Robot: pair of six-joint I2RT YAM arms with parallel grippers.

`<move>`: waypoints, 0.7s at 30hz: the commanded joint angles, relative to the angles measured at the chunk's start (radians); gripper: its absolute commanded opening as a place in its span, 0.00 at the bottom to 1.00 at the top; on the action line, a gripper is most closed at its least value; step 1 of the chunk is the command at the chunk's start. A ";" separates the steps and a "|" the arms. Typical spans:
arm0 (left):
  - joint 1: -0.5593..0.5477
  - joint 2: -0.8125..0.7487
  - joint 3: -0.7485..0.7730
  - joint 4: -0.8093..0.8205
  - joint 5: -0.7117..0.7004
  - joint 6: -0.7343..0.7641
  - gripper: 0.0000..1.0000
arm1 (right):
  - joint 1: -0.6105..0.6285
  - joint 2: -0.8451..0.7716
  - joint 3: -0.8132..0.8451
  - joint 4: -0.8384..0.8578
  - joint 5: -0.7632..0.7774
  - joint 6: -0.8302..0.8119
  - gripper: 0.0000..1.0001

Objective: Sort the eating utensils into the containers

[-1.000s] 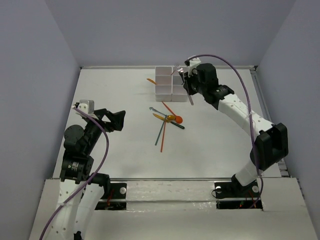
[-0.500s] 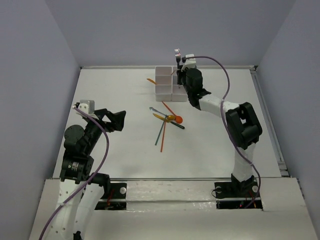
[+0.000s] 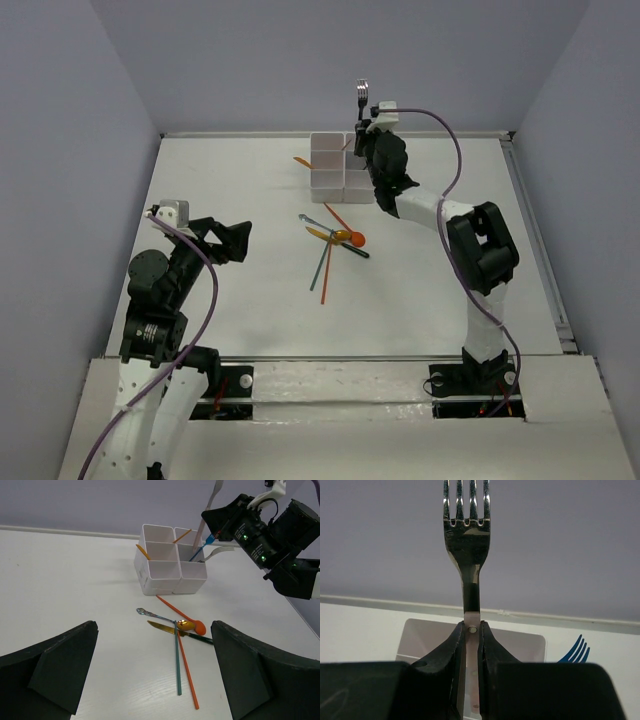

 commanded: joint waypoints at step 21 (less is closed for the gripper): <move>0.003 -0.009 0.004 0.044 0.003 0.008 0.99 | -0.035 0.072 0.007 0.100 0.000 0.050 0.31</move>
